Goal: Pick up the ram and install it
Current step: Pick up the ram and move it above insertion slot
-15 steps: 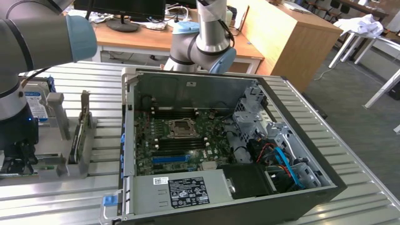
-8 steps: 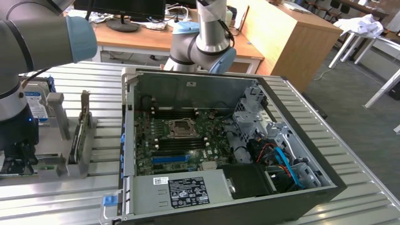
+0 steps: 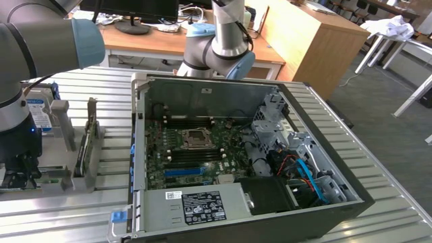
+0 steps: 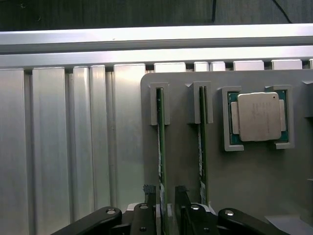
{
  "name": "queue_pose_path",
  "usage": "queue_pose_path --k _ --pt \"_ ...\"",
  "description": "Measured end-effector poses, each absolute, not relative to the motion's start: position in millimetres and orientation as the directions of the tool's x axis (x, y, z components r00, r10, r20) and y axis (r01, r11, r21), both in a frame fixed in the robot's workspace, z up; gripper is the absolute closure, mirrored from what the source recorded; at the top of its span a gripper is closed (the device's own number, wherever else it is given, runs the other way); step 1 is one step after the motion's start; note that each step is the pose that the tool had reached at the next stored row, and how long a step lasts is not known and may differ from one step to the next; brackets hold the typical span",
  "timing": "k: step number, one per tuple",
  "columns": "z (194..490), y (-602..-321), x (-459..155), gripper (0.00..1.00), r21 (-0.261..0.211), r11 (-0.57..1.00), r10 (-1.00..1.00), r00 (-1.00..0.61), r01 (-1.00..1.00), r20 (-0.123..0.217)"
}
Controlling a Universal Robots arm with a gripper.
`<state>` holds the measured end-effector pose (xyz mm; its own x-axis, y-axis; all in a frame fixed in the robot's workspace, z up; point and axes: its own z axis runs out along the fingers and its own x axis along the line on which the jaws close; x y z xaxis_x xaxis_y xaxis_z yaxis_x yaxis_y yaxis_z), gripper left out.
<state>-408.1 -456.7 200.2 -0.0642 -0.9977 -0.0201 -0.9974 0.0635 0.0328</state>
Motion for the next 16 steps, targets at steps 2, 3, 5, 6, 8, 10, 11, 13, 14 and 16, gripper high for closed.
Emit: queue_pose_path --k 2,3,5,6,8,10,11,13,14,16 --pt "200.2 -456.7 -408.1 0.72 0.033 0.063 -0.998 -0.064 -0.997 -0.020" --pt "200.2 -456.7 -408.1 0.72 0.033 0.063 -0.998 -0.064 -0.997 -0.020" --pt "200.2 -456.7 -408.1 0.78 0.033 0.063 -0.998 -0.064 -0.997 -0.020" --pt "200.2 -456.7 -408.0 0.78 0.033 0.063 -0.998 -0.064 -0.997 -0.020" --pt "200.2 -456.7 -408.1 0.78 0.033 0.063 -0.998 -0.064 -0.997 -0.020" --pt "200.3 -456.7 -408.0 0.78 0.033 0.063 -0.998 -0.064 -0.997 -0.020" --pt "200.9 -456.7 -408.0 0.78 0.033 0.063 -0.998 -0.064 -0.997 -0.020" --pt "202.2 -456.7 -408.0 0.78 0.033 0.064 -0.998 -0.064 -0.997 -0.020" --pt "202.5 -456.6 -408.0 0.78 0.033 0.064 -0.998 -0.064 -0.997 -0.020" --pt "202.5 -456.7 -408.0 0.78 0.033 0.064 -0.998 -0.064 -0.997 -0.020"
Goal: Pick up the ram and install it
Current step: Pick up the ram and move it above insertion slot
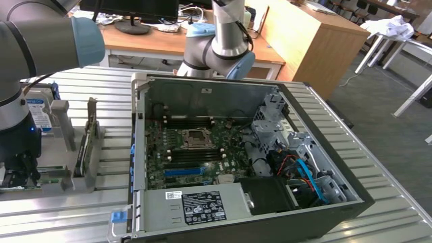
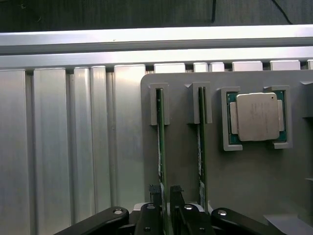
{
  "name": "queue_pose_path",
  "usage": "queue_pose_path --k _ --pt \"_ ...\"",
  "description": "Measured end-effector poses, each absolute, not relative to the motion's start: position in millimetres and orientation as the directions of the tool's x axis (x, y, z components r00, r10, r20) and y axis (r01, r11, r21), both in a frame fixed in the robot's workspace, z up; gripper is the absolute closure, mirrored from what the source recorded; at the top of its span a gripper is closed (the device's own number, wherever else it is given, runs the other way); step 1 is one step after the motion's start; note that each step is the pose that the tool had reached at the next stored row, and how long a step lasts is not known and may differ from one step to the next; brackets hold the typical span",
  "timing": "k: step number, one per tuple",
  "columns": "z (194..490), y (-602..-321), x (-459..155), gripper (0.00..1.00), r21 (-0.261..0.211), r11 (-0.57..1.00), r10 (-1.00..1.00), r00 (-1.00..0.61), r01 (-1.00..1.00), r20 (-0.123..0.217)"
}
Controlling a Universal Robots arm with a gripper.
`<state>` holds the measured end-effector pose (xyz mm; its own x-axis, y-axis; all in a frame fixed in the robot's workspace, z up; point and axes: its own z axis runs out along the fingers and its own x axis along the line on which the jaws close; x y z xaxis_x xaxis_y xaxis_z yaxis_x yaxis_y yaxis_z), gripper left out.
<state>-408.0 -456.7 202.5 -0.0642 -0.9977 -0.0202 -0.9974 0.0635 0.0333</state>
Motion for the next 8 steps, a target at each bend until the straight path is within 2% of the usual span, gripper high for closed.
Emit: queue_pose_path --k 8 --pt "203.3 -456.7 -408.0 0.78 0.034 0.063 -0.998 -0.064 -0.997 -0.020"
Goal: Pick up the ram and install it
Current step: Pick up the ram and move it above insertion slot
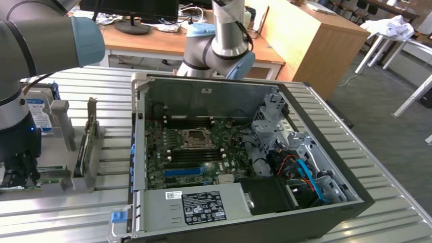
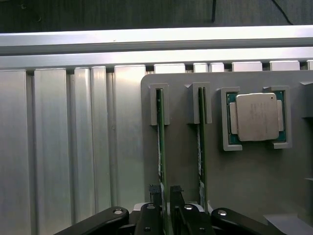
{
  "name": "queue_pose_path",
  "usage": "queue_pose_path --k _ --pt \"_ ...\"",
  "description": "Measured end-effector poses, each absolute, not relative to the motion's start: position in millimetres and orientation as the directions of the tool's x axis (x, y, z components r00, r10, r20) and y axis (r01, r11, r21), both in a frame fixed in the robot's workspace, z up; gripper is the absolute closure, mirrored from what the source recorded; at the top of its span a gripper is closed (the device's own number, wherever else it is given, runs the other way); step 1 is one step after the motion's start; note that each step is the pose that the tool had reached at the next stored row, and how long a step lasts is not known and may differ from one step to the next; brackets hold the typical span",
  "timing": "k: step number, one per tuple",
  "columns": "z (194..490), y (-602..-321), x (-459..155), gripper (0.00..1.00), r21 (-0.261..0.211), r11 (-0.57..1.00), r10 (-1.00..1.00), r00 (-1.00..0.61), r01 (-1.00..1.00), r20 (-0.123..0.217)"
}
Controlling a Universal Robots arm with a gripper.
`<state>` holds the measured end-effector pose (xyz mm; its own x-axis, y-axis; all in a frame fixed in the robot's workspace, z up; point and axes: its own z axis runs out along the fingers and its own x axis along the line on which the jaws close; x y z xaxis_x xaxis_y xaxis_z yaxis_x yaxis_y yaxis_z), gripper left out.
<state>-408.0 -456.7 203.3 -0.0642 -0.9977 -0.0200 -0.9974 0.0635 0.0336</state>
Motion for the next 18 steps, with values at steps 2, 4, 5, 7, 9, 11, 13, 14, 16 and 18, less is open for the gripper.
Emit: queue_pose_path --k 2,4,5,7,9,11,13,14,16,18 --pt "203.3 -456.7 -408.0 0.78 0.034 0.063 -0.998 -0.064 -0.997 -0.020" --pt "203.3 -456.7 -408.0 0.78 0.034 0.063 -0.998 -0.064 -0.997 -0.020" --pt "203.3 -456.7 -408.0 0.80 0.034 0.063 -0.998 -0.064 -0.997 -0.020" --pt "203.3 -456.7 -408.0 0.86 0.034 0.063 -0.998 -0.064 -0.997 -0.020" --pt "203.3 -456.7 -408.0 0.88 0.034 0.063 -0.998 -0.064 -0.997 -0.020" --pt "203.3 -456.7 -408.0 0.88 0.034 0.063 -0.998 -0.064 -0.997 -0.020" --pt "203.3 -456.7 -408.0 0.88 0.034 0.063 -0.998 -0.064 -0.997 -0.020" --pt "203.3 -456.7 -408.0 0.88 0.034 0.063 -0.998 -0.064 -0.997 -0.020" --pt "203.3 -456.7 -408.0 0.88 0.033 0.063 -0.998 -0.064 -0.997 -0.020" --pt "203.3 -456.7 -408.0 0.88 0.033 0.063 -0.998 -0.063 -0.997 -0.020"
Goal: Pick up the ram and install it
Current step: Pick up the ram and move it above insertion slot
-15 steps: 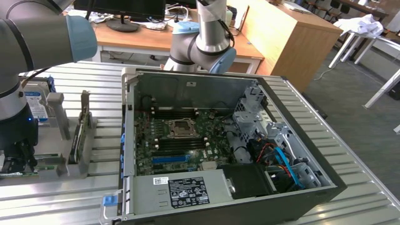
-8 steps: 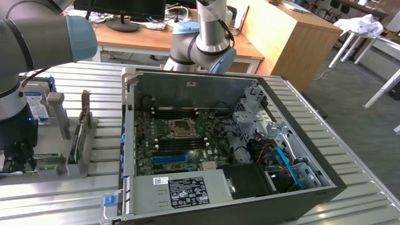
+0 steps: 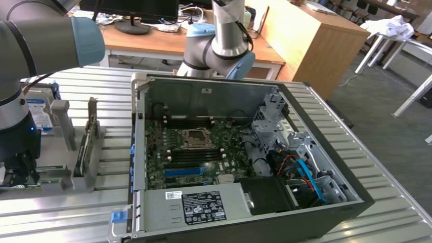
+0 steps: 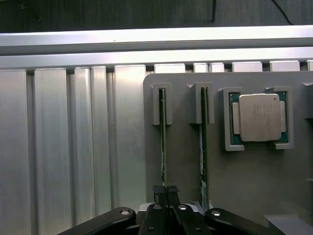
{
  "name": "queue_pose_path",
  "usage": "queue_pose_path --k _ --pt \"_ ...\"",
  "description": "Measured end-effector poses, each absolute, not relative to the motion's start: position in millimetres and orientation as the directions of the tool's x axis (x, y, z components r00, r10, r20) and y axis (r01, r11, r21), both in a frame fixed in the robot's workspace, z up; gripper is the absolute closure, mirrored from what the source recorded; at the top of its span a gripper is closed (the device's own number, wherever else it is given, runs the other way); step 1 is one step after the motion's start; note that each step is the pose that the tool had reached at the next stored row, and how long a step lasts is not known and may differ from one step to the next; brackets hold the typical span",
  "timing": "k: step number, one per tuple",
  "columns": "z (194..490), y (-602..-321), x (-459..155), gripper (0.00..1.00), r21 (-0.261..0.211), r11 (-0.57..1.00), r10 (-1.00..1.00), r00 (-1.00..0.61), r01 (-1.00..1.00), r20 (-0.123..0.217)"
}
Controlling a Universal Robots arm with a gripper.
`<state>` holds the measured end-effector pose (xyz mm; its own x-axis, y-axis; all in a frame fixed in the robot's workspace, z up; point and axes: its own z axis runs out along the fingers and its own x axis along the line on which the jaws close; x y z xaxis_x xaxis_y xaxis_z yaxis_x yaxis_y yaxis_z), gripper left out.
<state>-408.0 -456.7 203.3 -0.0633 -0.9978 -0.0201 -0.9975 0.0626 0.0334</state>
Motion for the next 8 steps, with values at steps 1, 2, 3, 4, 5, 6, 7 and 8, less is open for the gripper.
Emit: queue_pose_path --k 1,2,3,4,5,6,7,8 --pt "203.3 -456.7 -408.0 0.88 0.033 0.062 -0.998 -0.062 -0.998 -0.020" --pt "203.3 -456.7 -408.0 0.88 0.033 0.060 -0.998 -0.061 -0.998 -0.020" --pt "203.3 -456.7 -408.0 0.88 0.033 0.060 -0.998 -0.060 -0.998 -0.020" --pt "203.3 -456.7 -408.0 0.88 0.033 0.059 -0.998 -0.060 -0.998 -0.020" --pt "203.3 -456.7 -408.0 0.88 0.033 0.059 -0.998 -0.060 -0.998 -0.020" --pt "203.3 -456.7 -408.0 0.88 0.033 0.058 -0.998 -0.059 -0.998 -0.020" --pt "203.3 -456.7 -408.0 0.88 0.033 0.057 -0.998 -0.058 -0.998 -0.020" --pt "203.2 -456.7 -408.0 0.88 0.033 0.056 -0.998 -0.056 -0.998 -0.020"
